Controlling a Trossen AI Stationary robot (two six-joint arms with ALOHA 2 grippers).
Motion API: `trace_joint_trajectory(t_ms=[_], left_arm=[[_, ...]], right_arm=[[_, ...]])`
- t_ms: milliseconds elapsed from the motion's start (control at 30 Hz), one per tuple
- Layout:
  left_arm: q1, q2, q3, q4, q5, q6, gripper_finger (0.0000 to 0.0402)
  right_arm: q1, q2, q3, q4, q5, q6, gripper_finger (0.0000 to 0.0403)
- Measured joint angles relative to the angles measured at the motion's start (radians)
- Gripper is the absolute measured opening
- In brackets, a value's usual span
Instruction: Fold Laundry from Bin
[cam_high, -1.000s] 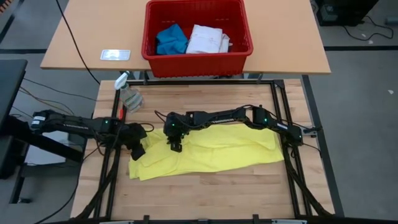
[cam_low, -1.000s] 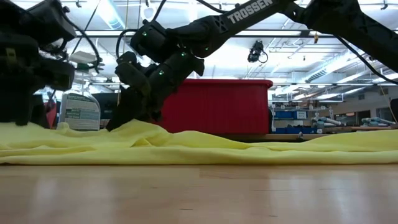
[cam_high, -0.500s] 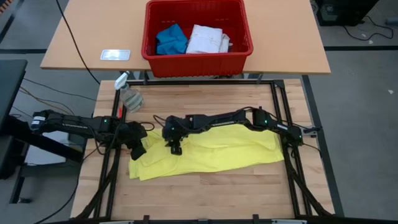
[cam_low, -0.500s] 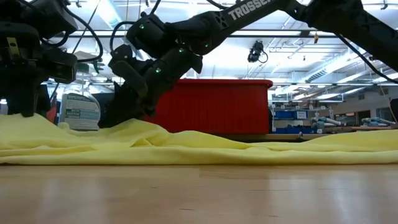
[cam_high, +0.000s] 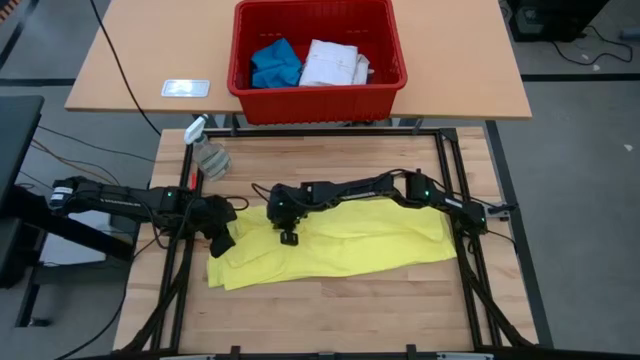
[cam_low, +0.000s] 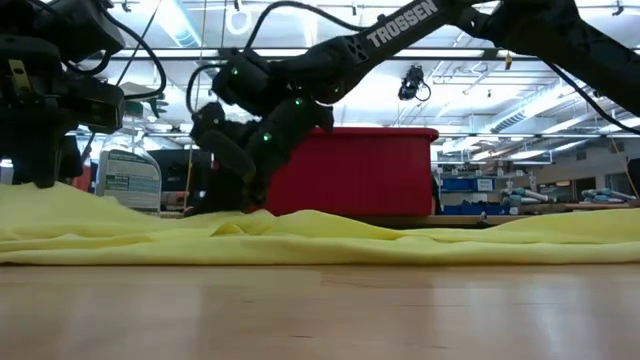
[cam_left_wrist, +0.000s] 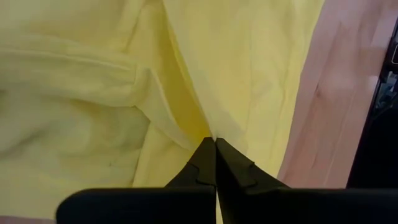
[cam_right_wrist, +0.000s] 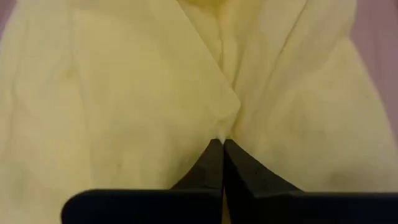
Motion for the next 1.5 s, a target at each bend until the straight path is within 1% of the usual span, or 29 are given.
trace_joint_trajectory(t_ms=[133, 233, 300, 400, 467, 533, 633, 700, 767, 833, 1000, 1067, 1133, 1200, 1300, 1367, 1500], left_arm=[[0.0, 0.0, 0.001, -0.001, 0.0, 0.0, 0.0], [0.0, 0.0, 0.037, -0.033, -0.022, 0.008, 0.0], [0.0, 0.0, 0.088, -0.078, -0.071, 0.03, 0.0], [0.003, 0.0, 0.201, -0.186, -0.19, 0.05, 0.0], [0.003, 0.0, 0.285, -0.245, -0.268, 0.061, 0.0], [0.003, 0.0, 0.358, -0.292, -0.306, 0.076, 0.0], [0.003, 0.002, 0.439, -0.326, -0.298, 0.076, 0.0], [0.002, 0.01, 0.47, -0.339, -0.224, 0.058, 0.0], [0.002, 0.024, 0.479, -0.34, -0.138, 0.012, 0.0], [-0.003, 0.046, 0.477, -0.343, -0.052, -0.031, 0.0], [-0.038, 0.137, 0.448, -0.338, 0.062, -0.075, 0.0], [-0.045, 0.18, 0.439, -0.332, 0.096, -0.06, 0.0], [-0.039, 0.221, 0.431, -0.332, 0.074, -0.03, 0.0], [-0.015, 0.25, 0.423, -0.348, 0.001, -0.005, 0.0], [0.049, 0.282, 0.409, -0.373, -0.116, 0.03, 0.0], [0.102, 0.293, 0.392, -0.378, -0.171, 0.066, 0.0], [0.212, 0.306, 0.312, -0.299, -0.18, 0.18, 0.0]], right_arm=[[0.003, -0.049, 0.006, -0.016, 0.027, 0.0, 0.0005], [0.0, -0.111, 0.009, -0.025, 0.037, 0.0, 0.0005], [-0.007, -0.152, 0.01, -0.05, 0.044, 0.001, 0.0004], [-0.026, -0.193, 0.01, -0.123, 0.054, 0.044, 0.0003], [-0.035, -0.21, 0.01, -0.18, 0.055, 0.106, 0.0002], [-0.041, -0.221, 0.01, -0.234, 0.039, 0.191, 0.0002], [-0.03, -0.23, 0.01, -0.29, -0.024, 0.302, 0.0002], [-0.013, -0.236, 0.01, -0.309, -0.077, 0.359, 0.0002], [0.007, -0.241, 0.009, -0.323, -0.128, 0.392, 0.0001], [0.022, -0.248, 0.01, -0.334, -0.156, 0.414, 0.0001], [0.03, -0.248, 0.009, -0.349, -0.148, 0.431, 0.0], [0.024, -0.248, 0.009, -0.348, -0.117, 0.432, 0.0], [0.018, -0.248, 0.006, -0.348, -0.046, 0.43, 0.0], [0.003, -0.245, -0.006, -0.348, -0.002, 0.427, 0.0], [-0.032, -0.23, -0.052, -0.325, 0.003, 0.437, 0.0], [-0.05, -0.228, -0.115, -0.264, 0.002, 0.451, 0.0], [-0.077, -0.228, -0.21, -0.162, -0.055, 0.495, 0.0]])
